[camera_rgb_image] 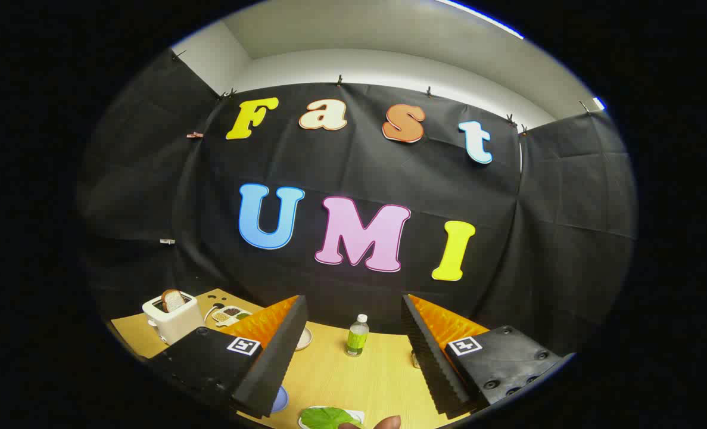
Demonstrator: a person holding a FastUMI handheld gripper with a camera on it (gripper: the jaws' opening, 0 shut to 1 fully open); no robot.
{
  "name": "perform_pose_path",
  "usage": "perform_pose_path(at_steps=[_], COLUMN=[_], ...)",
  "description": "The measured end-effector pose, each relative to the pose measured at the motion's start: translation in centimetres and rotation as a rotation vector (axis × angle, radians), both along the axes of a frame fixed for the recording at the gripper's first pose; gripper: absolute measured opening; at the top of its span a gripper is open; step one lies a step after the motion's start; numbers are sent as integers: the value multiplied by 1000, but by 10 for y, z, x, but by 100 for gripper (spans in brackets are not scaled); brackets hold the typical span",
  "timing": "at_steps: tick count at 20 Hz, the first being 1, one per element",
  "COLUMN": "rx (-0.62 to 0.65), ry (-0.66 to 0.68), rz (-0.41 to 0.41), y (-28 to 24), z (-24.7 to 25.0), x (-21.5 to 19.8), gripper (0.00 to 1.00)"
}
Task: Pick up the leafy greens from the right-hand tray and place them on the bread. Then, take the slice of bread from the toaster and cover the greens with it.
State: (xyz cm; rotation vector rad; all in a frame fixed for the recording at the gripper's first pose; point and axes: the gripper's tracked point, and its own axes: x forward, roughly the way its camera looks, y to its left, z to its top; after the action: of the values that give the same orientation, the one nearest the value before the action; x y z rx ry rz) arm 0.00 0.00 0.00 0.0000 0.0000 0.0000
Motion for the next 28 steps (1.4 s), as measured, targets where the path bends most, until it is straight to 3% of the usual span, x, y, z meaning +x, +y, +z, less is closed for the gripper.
perform_pose_path(at_steps=[8, 17, 23, 28], rx=[-27, -26, -36, -108], ry=[0, 47, 268, 517], rz=[-55, -17, 106, 213], y=[-13, -3, 15, 26], z=[4, -13, -93, -201], x=[-14, -8, -10, -24], gripper=[98, 98, 98, 98])
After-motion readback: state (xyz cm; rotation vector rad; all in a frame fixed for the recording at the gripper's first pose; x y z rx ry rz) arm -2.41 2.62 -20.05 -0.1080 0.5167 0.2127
